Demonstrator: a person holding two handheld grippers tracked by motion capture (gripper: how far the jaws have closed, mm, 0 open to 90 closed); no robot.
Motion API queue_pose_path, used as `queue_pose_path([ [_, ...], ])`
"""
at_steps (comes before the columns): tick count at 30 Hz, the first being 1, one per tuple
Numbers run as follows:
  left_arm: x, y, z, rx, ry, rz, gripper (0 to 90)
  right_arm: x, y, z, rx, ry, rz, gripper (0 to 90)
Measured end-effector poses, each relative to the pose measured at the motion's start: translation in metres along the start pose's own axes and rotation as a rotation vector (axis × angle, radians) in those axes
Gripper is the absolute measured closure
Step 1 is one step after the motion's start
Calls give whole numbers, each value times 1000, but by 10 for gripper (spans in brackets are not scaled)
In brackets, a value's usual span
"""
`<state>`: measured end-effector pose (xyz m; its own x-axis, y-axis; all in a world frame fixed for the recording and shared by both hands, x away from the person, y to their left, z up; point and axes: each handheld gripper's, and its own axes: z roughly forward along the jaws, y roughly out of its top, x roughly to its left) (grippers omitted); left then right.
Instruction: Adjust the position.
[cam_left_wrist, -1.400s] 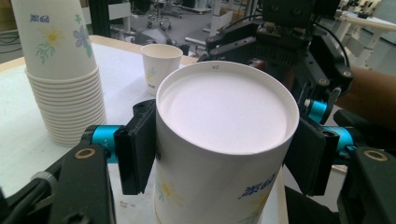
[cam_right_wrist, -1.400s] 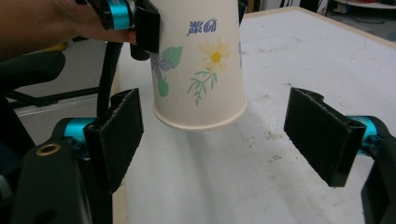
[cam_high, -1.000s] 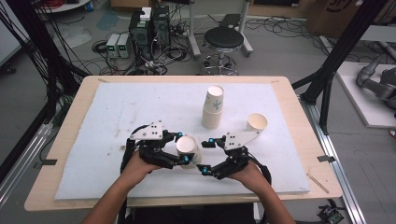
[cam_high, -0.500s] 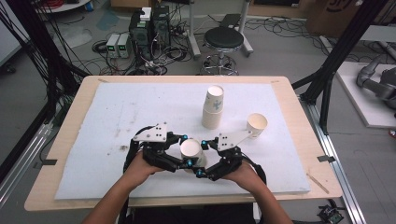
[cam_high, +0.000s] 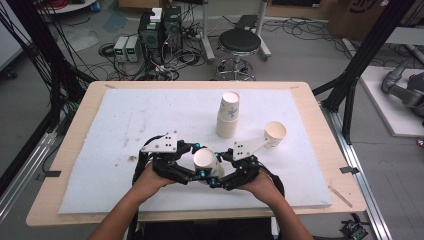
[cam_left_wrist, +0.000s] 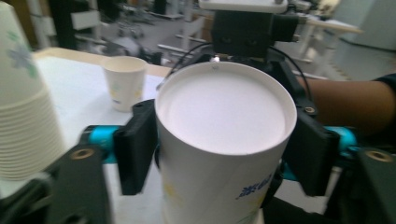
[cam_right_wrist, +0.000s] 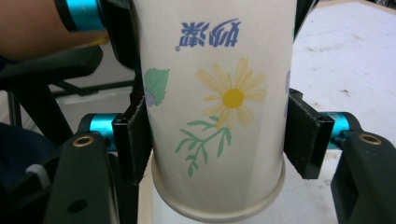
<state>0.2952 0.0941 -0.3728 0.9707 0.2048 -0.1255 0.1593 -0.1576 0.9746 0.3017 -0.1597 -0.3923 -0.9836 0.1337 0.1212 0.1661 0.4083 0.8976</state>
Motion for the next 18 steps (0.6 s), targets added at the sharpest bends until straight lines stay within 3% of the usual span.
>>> queue_pose_path([
  [2,1,2,-3,5,22,-8,169,-1,1,-2,3,-8,-6,351],
  [3,1,3,-5,6,19,-8,162,-1,1,-3,8,-11,-16,353],
  [18,2,19,-16,174,0,62,162,-2,20,-1,195,-35,-98,364],
])
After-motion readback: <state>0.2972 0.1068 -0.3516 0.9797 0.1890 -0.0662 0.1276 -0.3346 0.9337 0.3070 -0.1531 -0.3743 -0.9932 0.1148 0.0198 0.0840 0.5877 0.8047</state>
